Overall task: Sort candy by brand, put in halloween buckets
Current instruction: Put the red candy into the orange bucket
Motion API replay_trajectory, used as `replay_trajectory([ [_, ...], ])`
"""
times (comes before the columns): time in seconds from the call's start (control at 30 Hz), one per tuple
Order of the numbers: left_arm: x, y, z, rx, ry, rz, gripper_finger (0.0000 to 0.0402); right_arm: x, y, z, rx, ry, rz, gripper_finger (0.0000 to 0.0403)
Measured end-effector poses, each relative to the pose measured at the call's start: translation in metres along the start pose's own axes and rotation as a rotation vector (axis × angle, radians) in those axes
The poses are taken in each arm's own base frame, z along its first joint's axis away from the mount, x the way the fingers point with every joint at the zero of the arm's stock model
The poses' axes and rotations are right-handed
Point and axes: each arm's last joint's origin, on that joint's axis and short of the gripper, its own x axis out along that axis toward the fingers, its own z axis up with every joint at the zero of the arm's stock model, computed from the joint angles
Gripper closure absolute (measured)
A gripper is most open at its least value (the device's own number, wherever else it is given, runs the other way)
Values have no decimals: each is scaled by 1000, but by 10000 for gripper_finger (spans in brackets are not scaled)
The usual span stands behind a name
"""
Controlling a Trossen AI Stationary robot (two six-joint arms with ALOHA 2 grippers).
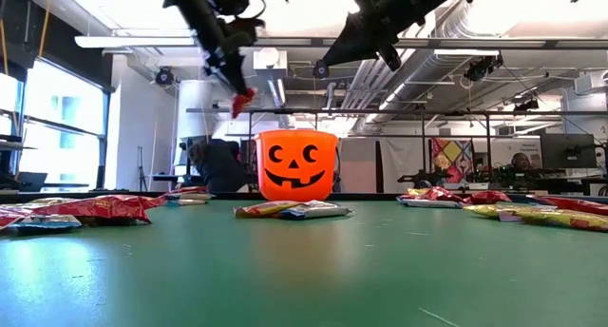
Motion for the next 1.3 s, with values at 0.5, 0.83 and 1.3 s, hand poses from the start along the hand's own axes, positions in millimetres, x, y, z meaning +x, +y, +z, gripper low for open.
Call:
replay_trajectory([
  [0.5, 53, -5, 74, 93, -52, -79, 401, 0, -1, 1, -2, -14, -40, 403],
  [0.83, 110, -3, 65, 125, 52, -109, 401, 0, -2, 1, -3, -27, -76, 403],
  [1.3, 158, -5, 52, 136, 138, -96, 395, 0, -3, 1, 23, -34, -91, 403],
])
